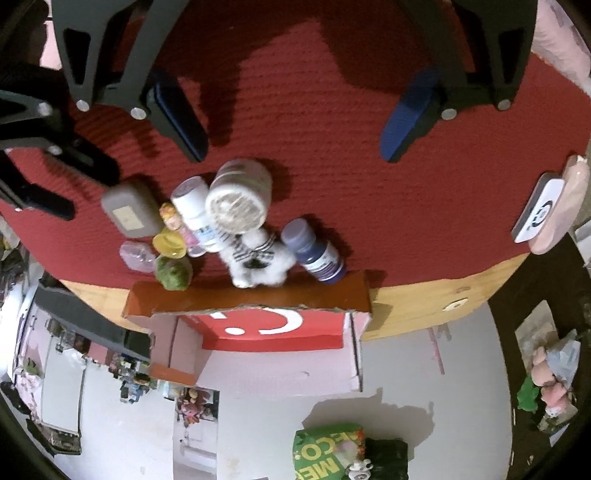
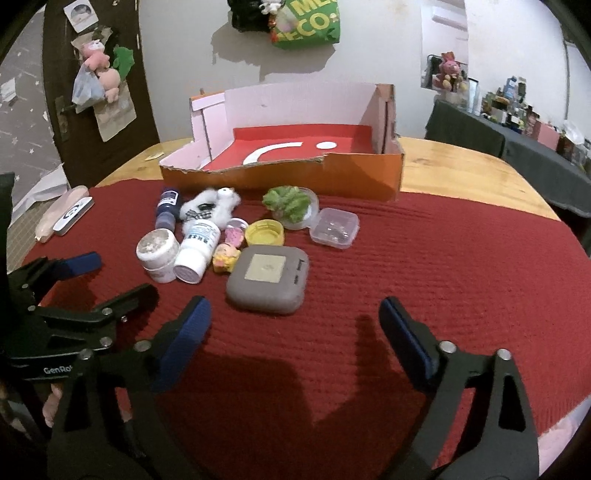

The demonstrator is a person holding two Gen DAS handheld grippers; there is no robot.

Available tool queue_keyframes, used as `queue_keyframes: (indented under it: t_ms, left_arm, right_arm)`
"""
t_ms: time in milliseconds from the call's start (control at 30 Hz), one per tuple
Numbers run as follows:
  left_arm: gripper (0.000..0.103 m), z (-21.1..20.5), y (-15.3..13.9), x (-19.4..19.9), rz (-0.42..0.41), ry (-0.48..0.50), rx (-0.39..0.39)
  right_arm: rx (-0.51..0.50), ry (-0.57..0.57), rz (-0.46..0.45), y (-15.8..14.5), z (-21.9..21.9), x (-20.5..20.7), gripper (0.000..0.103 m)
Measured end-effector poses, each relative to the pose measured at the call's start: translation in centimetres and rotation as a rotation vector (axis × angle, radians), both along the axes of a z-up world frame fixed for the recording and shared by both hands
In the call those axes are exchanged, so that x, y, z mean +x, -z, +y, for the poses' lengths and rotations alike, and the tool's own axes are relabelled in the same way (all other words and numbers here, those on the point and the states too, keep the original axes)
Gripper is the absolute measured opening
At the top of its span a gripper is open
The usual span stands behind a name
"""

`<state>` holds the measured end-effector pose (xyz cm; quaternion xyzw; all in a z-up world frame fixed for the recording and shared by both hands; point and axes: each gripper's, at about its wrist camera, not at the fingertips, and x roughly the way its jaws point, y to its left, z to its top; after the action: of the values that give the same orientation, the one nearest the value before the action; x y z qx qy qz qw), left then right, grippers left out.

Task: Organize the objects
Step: 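Grasp the white speckled-lid jar with the left gripper while the right grasps the grey case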

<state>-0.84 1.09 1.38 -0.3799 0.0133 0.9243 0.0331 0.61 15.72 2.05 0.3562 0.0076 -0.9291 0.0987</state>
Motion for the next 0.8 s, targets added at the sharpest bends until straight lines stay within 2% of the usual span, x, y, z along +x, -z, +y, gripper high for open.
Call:
queue_keyframes:
  t_ms: [167, 333, 433, 800]
  left_arm:
    - [0.077, -0.1, 0.2, -1.0, -0.025, 0.020, 0.027]
    - [0.070, 0.0, 0.2, -1.5, -0.035, 0.045, 0.049]
    - [0.070, 0.2, 0.2, -1.7, -0.035, 0.054, 0.056]
    - [0.070, 0.1, 0.3, -3.5, -0.038, 0.057, 0.075]
  right_arm:
    - [0.004, -0.027, -0.014, 0.1, -0.7, -0.8, 0.078]
    - [0.005, -0.033, -0.030, 0.3, -1.0, -1.6, 0.068]
    - [0.008, -0.033, -0.044, 0.5, -1.1, -2.1, 0.063]
    - [0.021, -0.031, -0.049, 0.8, -1.3, -3.1, 0.058]
